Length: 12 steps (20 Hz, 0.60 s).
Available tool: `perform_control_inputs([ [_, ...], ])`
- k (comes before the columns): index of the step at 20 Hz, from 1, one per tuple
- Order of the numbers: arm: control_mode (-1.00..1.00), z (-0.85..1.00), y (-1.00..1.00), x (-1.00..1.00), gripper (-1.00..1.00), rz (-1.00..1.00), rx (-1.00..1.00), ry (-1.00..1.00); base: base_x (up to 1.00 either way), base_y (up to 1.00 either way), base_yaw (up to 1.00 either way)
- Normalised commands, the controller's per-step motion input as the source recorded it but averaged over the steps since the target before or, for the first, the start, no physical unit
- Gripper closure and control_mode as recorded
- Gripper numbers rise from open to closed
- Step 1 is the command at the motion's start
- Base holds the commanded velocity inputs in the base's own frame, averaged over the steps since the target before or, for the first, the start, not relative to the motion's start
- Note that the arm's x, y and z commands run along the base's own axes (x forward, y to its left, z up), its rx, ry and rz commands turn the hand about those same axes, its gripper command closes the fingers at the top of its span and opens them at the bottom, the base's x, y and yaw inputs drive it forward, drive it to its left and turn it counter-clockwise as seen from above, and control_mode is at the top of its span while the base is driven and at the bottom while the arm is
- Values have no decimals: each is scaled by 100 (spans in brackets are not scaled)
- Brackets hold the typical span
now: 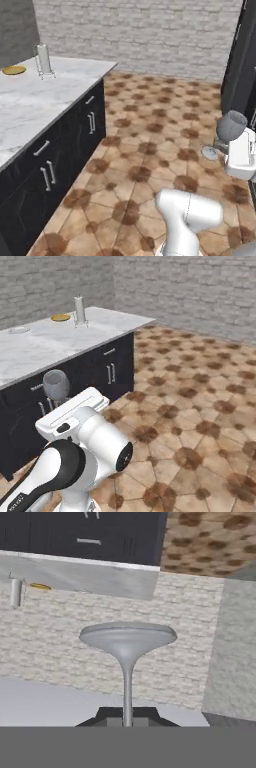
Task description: Retrieve the wine glasses from the counter and place one next to each plate.
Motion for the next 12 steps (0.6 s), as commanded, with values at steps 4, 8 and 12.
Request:
perform_control_inputs([
  [4, 100, 0, 0, 0, 100, 0, 0, 0, 39, 0, 97],
  [8, 100, 0, 0, 0, 100, 0, 0, 0, 93, -38, 65],
  [12, 100, 0, 0, 0, 100, 0, 0, 0, 100, -100, 27],
])
